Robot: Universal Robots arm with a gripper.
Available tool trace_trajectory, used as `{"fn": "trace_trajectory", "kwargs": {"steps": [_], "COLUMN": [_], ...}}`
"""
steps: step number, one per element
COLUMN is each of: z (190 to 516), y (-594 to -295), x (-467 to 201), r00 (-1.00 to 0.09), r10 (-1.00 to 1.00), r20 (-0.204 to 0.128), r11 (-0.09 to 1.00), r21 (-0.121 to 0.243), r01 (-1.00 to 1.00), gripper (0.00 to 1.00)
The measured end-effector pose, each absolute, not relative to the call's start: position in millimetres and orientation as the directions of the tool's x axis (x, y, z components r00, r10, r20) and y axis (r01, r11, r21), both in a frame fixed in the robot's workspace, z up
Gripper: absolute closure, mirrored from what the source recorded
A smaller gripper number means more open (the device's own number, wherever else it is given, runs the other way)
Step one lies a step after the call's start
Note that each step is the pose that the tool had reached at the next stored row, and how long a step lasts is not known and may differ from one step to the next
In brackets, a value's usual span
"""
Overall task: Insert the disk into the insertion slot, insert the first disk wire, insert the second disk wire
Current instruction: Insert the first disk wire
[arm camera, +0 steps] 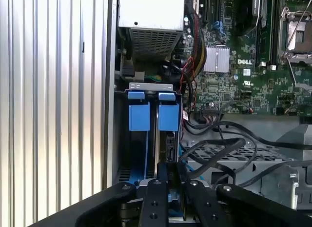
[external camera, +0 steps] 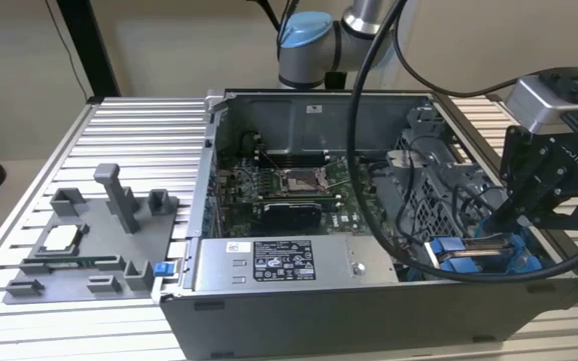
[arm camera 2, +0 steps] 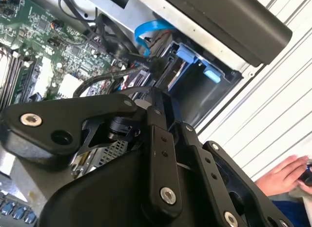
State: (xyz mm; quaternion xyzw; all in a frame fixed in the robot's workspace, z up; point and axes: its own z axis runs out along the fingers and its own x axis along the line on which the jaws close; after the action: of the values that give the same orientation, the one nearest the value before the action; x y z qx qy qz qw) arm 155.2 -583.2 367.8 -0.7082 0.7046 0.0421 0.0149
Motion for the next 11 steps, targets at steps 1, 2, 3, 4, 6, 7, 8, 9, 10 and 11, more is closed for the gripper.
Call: {"fn": "trace_trajectory", "kwargs": {"steps": [1, 2, 3, 4, 6, 7, 8, 9, 10, 11], "z": [367.9, 367.9, 367.9, 367.9, 367.9, 367.9, 367.9, 367.9, 367.9, 367.9], "y": [-583.2, -583.2, -583.3, -583.3, -583.3, -583.3, -583.3, -583.3, -583.3, -583.3], "x": [155.4, 155.4, 155.5, 155.5, 155.5, 155.5, 155.5, 155.5, 155.5, 155.5], "r00": [0.003, 0.003, 0.003, 0.003, 0.003, 0.003, 0.003, 0.003, 0.003, 0.003], "r10": [-0.997, -0.997, -0.997, -0.997, -0.997, -0.997, -0.997, -0.997, -0.997, -0.997], "r20": [-0.081, -0.081, -0.081, -0.081, -0.081, -0.081, -0.081, -0.081, -0.081, -0.081], "r11": [-0.007, -0.006, -0.007, -0.007, -0.007, -0.007, -0.007, -0.007, -0.007, -0.007], "r21": [0.038, 0.038, 0.038, 0.038, 0.038, 0.038, 0.038, 0.038, 0.038, 0.038], "r01": [-0.999, -0.999, -0.999, -0.999, -0.999, -0.999, -0.999, -0.999, -0.999, -0.999], "gripper": [1.00, 1.00, 1.00, 1.00, 1.00, 1.00, 1.00, 1.00, 1.00, 1.00]}}
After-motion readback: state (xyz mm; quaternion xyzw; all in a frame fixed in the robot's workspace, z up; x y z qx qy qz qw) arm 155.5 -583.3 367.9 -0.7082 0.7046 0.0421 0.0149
